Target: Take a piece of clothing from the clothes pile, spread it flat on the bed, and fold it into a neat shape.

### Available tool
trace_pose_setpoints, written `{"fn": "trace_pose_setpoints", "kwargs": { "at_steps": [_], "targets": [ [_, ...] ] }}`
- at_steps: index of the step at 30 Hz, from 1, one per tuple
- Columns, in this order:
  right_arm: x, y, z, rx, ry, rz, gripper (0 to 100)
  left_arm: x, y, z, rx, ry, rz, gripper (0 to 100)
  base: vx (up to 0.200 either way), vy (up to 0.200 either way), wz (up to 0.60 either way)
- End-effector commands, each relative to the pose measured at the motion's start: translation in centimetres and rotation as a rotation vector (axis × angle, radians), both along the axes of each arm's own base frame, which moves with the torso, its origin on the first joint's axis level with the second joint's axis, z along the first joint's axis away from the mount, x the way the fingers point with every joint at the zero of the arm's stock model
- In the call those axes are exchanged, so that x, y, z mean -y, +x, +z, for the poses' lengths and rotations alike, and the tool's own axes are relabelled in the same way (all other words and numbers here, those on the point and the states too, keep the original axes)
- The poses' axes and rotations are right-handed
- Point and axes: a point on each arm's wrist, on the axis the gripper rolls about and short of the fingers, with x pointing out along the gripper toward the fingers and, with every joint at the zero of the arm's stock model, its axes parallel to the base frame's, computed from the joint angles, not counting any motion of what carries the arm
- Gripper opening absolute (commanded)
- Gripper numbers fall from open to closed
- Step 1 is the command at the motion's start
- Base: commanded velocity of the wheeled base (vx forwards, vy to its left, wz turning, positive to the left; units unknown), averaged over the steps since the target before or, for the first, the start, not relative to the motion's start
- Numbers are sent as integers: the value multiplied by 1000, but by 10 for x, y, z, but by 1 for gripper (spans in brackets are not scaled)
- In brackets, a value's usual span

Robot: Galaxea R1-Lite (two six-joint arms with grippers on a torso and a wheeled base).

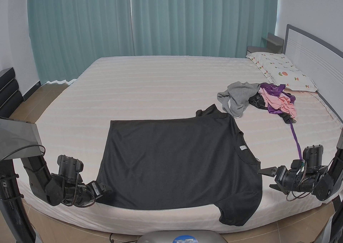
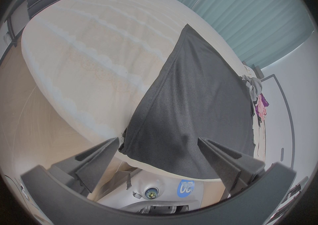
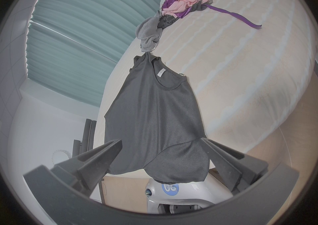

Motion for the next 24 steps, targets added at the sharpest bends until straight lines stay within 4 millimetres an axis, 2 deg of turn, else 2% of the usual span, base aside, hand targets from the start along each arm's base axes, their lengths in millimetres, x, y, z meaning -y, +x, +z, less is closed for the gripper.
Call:
{"fn": "trace_pose_setpoints", "kwargs": {
  "at_steps": [1,11,24],
  "targets": [
    [0,0,-1,-6,1,1,100,0,0,-3,-10,1,-2,0,0,0,0],
    [0,-1,-4,-17,-3,1,100,-8,-10,-5,-41,34,43,0,0,0,0],
    [0,-1,-26,-83,-70,43,100,-12,-11,-2,-27,33,66,0,0,0,0]
  ]
}}
